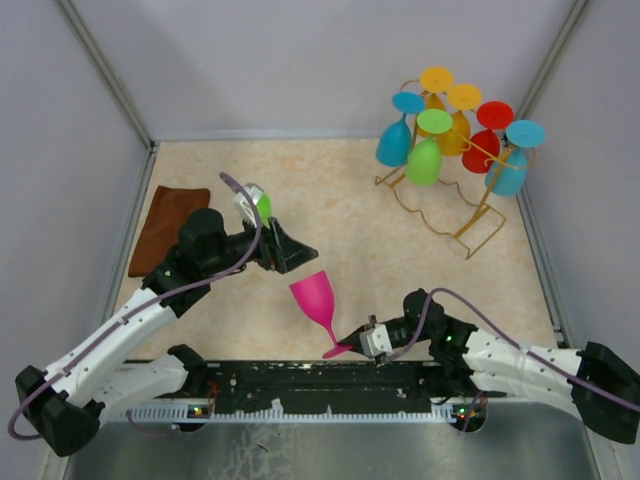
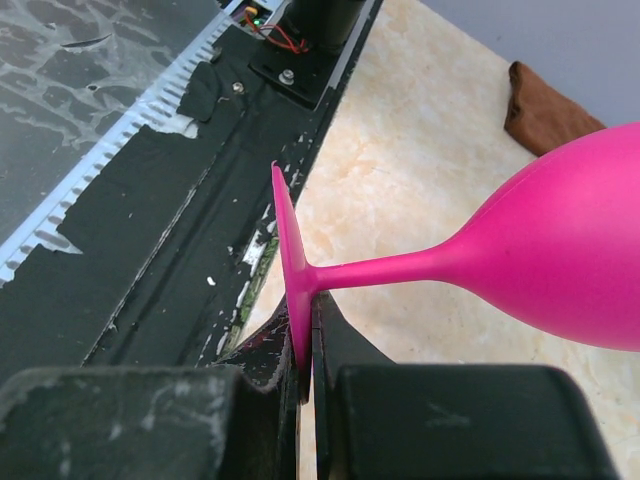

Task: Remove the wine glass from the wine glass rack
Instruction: Place the wine glass at the center of the board.

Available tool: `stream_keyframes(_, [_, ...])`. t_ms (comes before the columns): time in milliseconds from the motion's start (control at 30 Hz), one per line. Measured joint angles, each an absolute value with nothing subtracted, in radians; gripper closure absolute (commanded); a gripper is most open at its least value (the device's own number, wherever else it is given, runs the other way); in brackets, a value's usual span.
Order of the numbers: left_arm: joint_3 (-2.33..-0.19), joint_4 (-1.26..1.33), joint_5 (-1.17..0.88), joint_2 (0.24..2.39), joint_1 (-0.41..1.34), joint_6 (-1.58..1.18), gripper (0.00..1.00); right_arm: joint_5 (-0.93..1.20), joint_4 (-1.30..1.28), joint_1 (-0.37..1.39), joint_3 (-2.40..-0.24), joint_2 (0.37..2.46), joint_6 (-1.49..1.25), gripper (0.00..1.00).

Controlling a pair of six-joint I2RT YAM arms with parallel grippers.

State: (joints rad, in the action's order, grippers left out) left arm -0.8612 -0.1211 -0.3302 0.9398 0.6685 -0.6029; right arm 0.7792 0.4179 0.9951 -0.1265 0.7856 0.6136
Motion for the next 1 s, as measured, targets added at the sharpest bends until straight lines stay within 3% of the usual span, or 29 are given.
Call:
stream_keyframes(400, [-0.776, -0.014, -0.735, 0.937, 0.647, -0.563, 0.14, 0.758, 0.419, 0.995, -0.126, 0.757, 0.619, 1.00])
stream_keyframes(533, [-0.776, -0.045, -0.792, 0.968, 0.647, -0.511, 0.23, 0.759, 0.423, 0.995, -0.126, 0.733, 0.617, 1.00])
stream_keyframes(767, [-0.774, -0.060, -0.893, 0.985, 0.646, -0.472, 0.61, 0.762, 0.426, 0.995, -0.126, 0.715, 0.618, 1.00])
stream_keyframes(967, [-0.755, -0.059, -0.944, 0.949, 0.643, -0.448, 1.00, 0.766, 0.434, 1.003, -0.126, 0.717, 0.626, 1.00])
stream_keyframes(1000, [-0.753, -0.059, -0.952, 0.942, 0.643, -0.444, 1.00, 0.765, 0.435, 1.004, -0.126, 0.719, 0.627, 0.99])
